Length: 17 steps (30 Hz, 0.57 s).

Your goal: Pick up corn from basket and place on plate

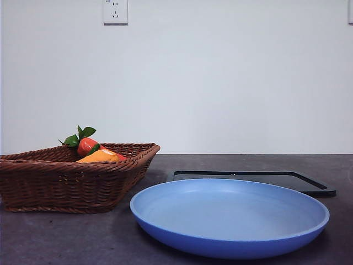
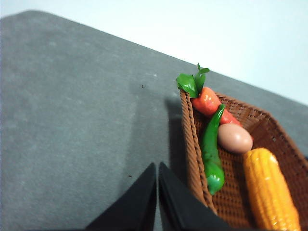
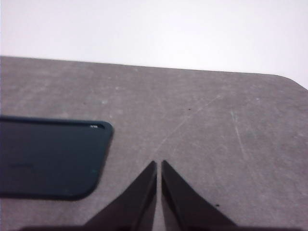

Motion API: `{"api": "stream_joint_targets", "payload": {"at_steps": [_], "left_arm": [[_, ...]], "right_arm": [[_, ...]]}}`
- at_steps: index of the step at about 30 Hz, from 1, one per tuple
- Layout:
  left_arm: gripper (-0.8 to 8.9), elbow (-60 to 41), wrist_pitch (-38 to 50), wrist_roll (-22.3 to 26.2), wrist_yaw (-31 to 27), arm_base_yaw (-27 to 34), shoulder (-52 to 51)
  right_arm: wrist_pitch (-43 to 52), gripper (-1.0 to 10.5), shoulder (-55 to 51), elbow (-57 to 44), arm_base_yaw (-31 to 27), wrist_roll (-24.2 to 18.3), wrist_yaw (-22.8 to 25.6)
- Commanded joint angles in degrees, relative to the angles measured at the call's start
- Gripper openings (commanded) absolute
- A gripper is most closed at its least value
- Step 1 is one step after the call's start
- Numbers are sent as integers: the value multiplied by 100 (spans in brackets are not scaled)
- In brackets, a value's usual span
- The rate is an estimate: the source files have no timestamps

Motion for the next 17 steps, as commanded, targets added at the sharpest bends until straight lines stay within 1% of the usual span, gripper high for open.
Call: {"api": "stream_joint_targets", "payload": {"at_steps": [1, 3, 8, 10, 12, 14, 15, 17], "left_arm": [[8, -90, -26, -518, 26, 17, -9], [8, -90, -26, -612, 26, 17, -9], [7, -79, -33, -623, 68, 17, -9], [7, -44, -33, -684, 223, 17, -9], [7, 20, -37, -778, 299, 17, -9], [7, 109, -57, -866, 358, 17, -9], [7, 177, -85, -922, 380, 17, -4], [7, 339, -192, -944, 426, 17, 17]], "right_arm": [[186, 2, -4, -35, -2, 516, -17], [345, 2, -4, -35, -2, 721, -13], [402, 2, -4, -17, -2, 1080, 9], [439, 2, -4, -9, -2, 1384, -39], [581, 2, -4, -4, -2, 1733, -289], [645, 2, -4, 28, -2, 2144, -431], [601, 2, -4, 81, -2, 2354, -428], [516, 2, 0, 210, -2, 2599, -428]]}}
